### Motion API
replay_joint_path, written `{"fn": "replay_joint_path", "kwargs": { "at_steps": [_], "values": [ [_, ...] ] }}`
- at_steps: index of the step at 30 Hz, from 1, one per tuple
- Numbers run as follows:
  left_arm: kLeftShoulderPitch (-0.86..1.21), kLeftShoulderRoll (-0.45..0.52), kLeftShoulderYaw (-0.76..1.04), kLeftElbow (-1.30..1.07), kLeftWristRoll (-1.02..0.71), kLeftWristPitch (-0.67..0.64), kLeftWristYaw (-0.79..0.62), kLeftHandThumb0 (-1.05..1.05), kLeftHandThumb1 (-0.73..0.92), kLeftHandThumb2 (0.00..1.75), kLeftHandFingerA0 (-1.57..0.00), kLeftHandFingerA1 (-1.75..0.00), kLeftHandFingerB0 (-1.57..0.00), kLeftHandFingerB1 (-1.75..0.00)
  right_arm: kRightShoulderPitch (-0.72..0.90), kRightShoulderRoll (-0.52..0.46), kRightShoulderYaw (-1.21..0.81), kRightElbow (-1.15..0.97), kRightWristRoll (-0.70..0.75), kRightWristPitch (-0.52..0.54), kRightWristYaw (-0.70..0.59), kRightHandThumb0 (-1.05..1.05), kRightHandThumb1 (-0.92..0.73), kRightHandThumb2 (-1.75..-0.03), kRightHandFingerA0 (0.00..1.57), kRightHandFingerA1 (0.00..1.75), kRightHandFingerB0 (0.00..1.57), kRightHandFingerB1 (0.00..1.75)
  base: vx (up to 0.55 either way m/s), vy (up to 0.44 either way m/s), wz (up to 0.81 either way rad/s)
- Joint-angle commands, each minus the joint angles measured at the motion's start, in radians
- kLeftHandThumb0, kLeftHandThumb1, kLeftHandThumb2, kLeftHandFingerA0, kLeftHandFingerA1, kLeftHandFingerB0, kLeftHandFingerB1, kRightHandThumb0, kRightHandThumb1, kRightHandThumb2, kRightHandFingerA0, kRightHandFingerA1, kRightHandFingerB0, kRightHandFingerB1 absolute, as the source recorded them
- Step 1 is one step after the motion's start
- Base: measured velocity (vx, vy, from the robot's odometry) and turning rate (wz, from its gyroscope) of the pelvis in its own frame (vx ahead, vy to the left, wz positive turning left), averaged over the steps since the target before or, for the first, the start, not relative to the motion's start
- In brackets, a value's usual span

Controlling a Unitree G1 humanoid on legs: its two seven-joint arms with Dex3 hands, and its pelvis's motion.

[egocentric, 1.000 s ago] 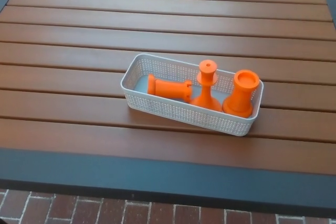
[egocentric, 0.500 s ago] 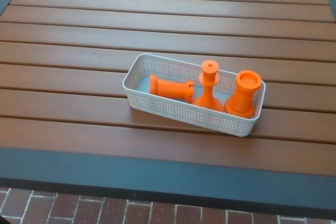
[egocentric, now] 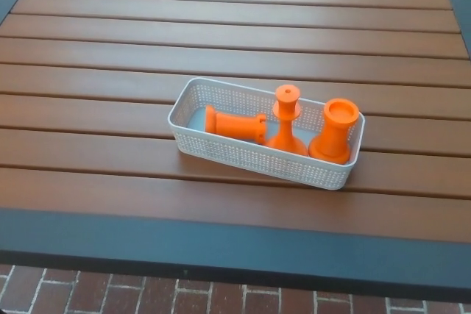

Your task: Using the right hand to place 3 different shape and weight chess pieces into a small container

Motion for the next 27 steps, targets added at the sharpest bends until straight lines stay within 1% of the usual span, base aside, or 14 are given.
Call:
{"fn": "replay_joint_path", "kwargs": {
  "at_steps": [1,4,5,8,10,13,15,16,18,20,23,24,26,27],
  "values": [
    [0.037,0.067,0.037,0.018,-0.030,0.079,-0.019,-0.08,0.47,1.19,-1.00,-1.47,-0.92,-1.27,0.118,-0.170,-0.204,0.668,0.068,-0.343,-0.586,-0.26,-0.64,-0.60,0.68,0.45,0.60,0.39,0.00,0.000,0.00],
    [0.033,0.081,0.014,0.035,0.011,0.089,0.030,-0.07,0.47,1.19,-0.98,-1.50,-0.89,-1.29,0.142,-0.187,-0.136,0.702,0.046,-0.313,-0.502,-0.32,-0.65,-0.60,0.66,0.51,0.60,0.38,0.00,0.000,0.00],
    [0.029,0.085,0.020,0.040,0.003,0.106,0.022,-0.06,0.49,1.20,-0.99,-1.51,-0.91,-1.30,0.171,-0.200,-0.081,0.672,0.023,-0.264,-0.388,-0.42,-0.60,-0.59,0.83,0.54,0.55,0.39,0.00,0.000,0.00],
    [0.026,0.098,0.015,0.050,0.012,0.121,0.026,-0.05,0.48,1.19,-0.92,-1.56,-0.88,-1.36,0.225,-0.243,0.091,0.595,-0.044,-0.151,-0.108,-0.45,-0.60,-0.58,0.73,0.46,0.60,0.41,0.00,0.000,0.00],
    [0.013,0.117,-0.009,0.070,0.047,0.120,0.049,-0.04,0.44,1.22,-0.96,-1.50,-0.92,-1.30,0.244,-0.282,0.342,0.520,-0.163,-0.181,0.067,-0.46,-0.65,-0.61,0.69,0.43,0.53,0.38,0.00,0.000,0.00],
    [-0.012,0.140,-0.060,0.102,0.108,0.138,0.099,-0.07,0.42,1.27,-0.94,-1.50,-0.92,-1.30,0.165,-0.313,0.531,0.581,-0.241,-0.232,0.083,-0.48,-0.67,-0.61,0.53,0.38,0.49,0.36,0.00,0.000,0.00],
    [-0.019,0.149,-0.071,0.112,0.114,0.150,0.099,-0.07,0.42,1.27,-0.94,-1.50,-0.92,-1.30,0.151,-0.335,0.599,0.601,-0.257,-0.258,0.072,-0.48,-0.67,-0.61,0.53,0.38,0.49,0.36,0.00,0.000,0.00],
    [-0.030,0.158,-0.083,0.126,0.126,0.180,0.120,-0.09,0.46,1.12,-0.91,-1.39,-0.92,-1.08,0.112,-0.336,0.662,0.626,-0.288,-0.258,0.070,-0.47,-0.67,-0.61,0.53,0.37,0.50,0.36,0.00,0.000,0.00],
    [-0.047,0.172,-0.101,0.148,0.142,0.223,0.151,-0.09,0.46,1.12,-0.91,-1.39,-0.92,-1.08,0.053,-0.339,0.762,0.666,-0.332,-0.258,0.066,-0.47,-0.67,-0.61,0.53,0.37,0.50,0.36,0.00,0.000,0.00],
    [-0.049,0.181,-0.113,0.167,0.154,0.228,0.147,-0.08,0.43,1.15,-0.96,-1.33,-0.96,-1.02,0.013,-0.337,0.824,0.698,-0.356,-0.243,0.066,-0.46,-0.69,-0.61,0.56,0.40,0.45,0.36,0.00,0.000,0.00],
    [-0.067,0.196,-0.144,0.202,0.187,0.292,0.171,-0.11,0.53,0.86,-0.91,-1.19,-0.95,-0.81,-0.056,-0.297,0.951,0.749,-0.422,-0.215,-0.018,-0.27,-0.71,-0.61,0.67,0.52,0.45,0.34,0.00,0.000,0.00],
    [-0.068,0.203,-0.168,0.208,0.211,0.298,0.176,-0.13,0.56,0.79,-0.91,-1.13,-0.94,-0.76,-0.063,-0.270,0.970,0.748,-0.403,-0.235,-0.066,-0.31,-0.70,-0.62,0.67,0.52,0.52,0.37,0.00,0.000,0.00],
    [-0.067,0.205,-0.190,0.210,0.229,0.295,0.184,-0.13,0.56,0.79,-0.91,-1.13,-0.94,-0.76,-0.059,-0.276,0.984,0.748,-0.388,-0.259,-0.096,-0.31,-0.70,-0.62,0.67,0.52,0.52,0.37,0.00,0.000,0.00],
    [-0.058,0.204,-0.195,0.210,0.225,0.278,0.181,-0.10,0.53,0.85,-0.92,-1.19,-1.00,-0.80,-0.046,-0.298,1.016,0.741,-0.405,-0.278,-0.149,-0.32,-0.66,-0.61,0.71,0.48,0.64,0.39,0.00,0.000,0.00]
  ]
}}
